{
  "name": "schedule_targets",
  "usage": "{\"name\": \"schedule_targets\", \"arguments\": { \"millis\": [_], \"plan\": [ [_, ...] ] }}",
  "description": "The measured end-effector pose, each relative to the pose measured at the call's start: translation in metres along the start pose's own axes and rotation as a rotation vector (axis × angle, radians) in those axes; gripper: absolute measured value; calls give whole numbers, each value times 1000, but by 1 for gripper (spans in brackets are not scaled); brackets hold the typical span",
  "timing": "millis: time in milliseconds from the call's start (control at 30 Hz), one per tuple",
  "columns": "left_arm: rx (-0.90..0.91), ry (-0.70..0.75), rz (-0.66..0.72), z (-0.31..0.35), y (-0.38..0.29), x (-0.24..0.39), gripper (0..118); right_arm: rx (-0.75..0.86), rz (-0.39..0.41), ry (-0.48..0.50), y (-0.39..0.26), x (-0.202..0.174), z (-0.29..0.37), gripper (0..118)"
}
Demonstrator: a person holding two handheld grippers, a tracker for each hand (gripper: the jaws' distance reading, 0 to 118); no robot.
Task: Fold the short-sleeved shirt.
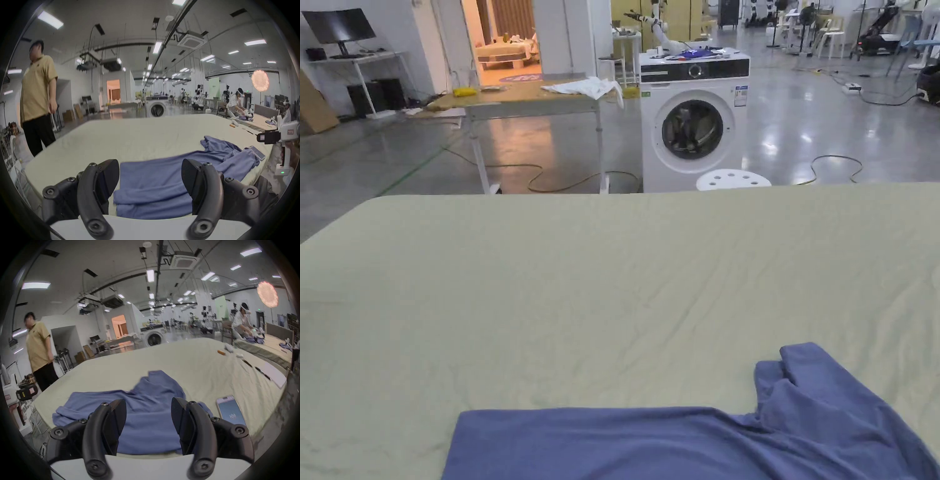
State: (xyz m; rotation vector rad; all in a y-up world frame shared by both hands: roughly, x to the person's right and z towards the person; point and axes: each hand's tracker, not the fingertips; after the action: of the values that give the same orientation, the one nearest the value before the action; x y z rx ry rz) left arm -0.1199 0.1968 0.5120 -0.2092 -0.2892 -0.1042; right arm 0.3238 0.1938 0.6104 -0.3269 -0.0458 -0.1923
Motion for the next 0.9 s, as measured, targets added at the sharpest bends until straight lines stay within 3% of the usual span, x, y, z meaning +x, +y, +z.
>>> {"name": "schedule_targets", "arguments": {
  "millis": [100,133,233,367,667,800,900],
  "plan": [
    [26,-32,-25,6,2,9,40,24,65,18,13,-16,4,22],
    [24,-36,-27,7,3,12,26,34,82,15,15,-20,6,14],
    [22,-44,-63,11,2,17,0,42,109,5,13,-24,5,1],
    [-1,-58,-62,10,4,18,0,32,173,0,10,-31,1,0],
    [-18,6,67,-5,11,-5,0,-2,168,52,1,-34,-10,0],
    [-80,4,62,-28,11,-20,0,-15,123,54,-1,-30,-15,0],
    [-184,-14,166,-69,4,-43,0,-21,22,74,-3,-22,-17,0]
  ]
}}
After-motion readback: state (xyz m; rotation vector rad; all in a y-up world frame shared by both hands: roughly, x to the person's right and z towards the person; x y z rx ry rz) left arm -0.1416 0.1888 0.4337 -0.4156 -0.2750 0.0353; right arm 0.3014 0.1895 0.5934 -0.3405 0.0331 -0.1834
